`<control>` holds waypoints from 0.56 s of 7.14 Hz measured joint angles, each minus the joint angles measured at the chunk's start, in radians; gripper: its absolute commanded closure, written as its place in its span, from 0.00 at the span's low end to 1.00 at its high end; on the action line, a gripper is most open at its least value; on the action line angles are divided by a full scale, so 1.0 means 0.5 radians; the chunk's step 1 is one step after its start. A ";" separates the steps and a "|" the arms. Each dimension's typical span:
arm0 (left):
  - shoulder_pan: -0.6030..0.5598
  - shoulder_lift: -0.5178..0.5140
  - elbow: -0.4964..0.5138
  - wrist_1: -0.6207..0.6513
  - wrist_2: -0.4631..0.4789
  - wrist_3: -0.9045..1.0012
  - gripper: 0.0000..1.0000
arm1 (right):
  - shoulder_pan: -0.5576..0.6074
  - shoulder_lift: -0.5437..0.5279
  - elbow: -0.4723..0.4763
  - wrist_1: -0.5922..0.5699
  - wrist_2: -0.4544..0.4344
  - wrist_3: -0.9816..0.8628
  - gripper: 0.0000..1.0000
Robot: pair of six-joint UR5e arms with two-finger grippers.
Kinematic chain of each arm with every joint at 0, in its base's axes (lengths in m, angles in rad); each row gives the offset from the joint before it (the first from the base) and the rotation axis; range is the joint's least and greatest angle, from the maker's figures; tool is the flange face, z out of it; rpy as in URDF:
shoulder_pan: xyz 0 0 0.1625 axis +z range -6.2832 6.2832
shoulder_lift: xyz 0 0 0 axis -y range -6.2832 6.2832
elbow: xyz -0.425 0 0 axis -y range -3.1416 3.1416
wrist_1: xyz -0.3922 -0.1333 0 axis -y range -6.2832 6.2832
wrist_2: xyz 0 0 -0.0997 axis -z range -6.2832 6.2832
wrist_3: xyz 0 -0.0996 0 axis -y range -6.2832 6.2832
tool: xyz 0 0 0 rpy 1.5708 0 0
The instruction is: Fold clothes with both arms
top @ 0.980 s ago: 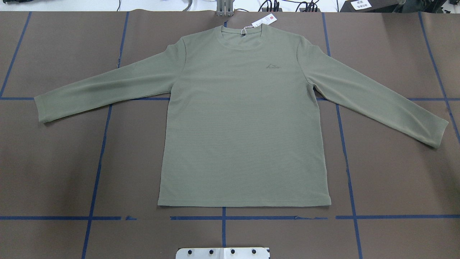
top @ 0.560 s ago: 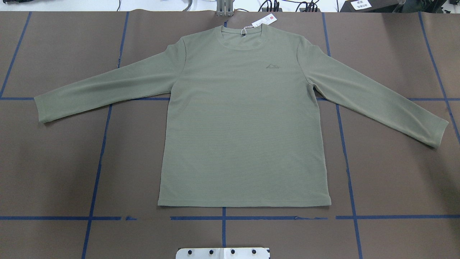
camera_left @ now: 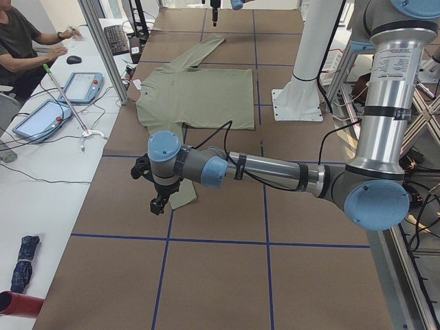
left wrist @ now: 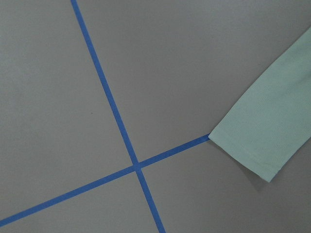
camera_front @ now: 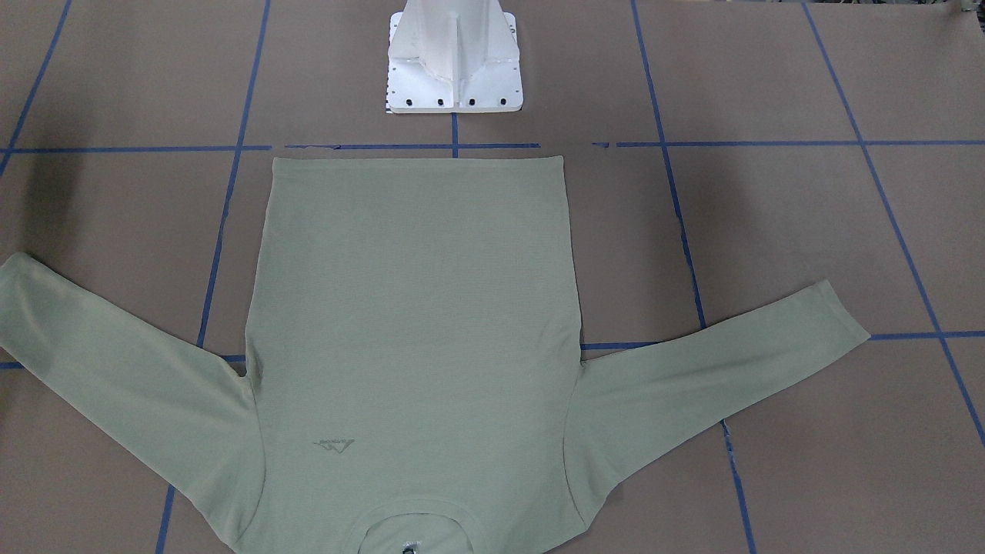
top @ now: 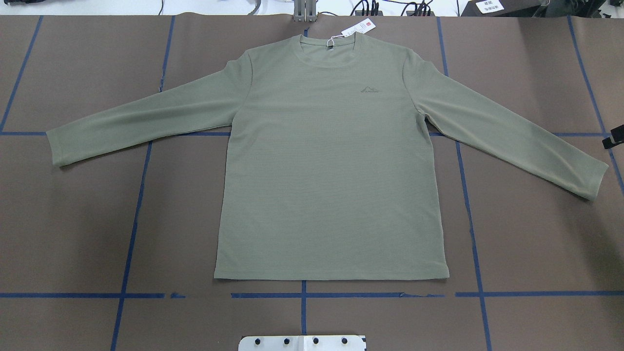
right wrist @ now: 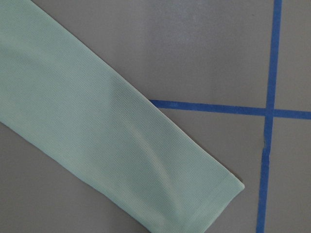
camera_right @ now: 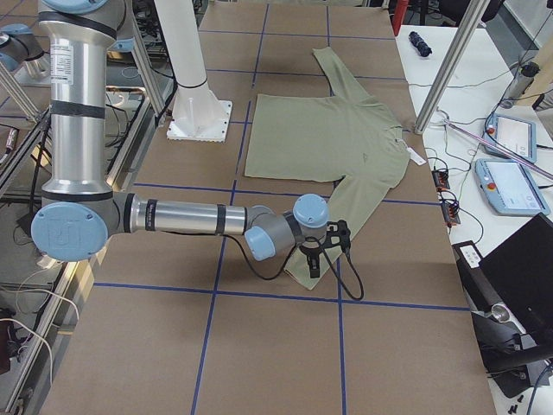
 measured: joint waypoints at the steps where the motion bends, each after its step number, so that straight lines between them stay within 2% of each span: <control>1: 0.003 -0.016 -0.005 -0.003 -0.025 -0.024 0.00 | -0.022 -0.013 -0.166 0.268 -0.015 0.073 0.00; 2: 0.005 -0.022 -0.005 -0.007 -0.037 -0.036 0.00 | -0.083 -0.010 -0.244 0.398 -0.049 0.181 0.00; 4: 0.007 -0.025 -0.005 -0.011 -0.044 -0.040 0.00 | -0.257 -0.002 -0.285 0.468 -0.177 0.297 0.00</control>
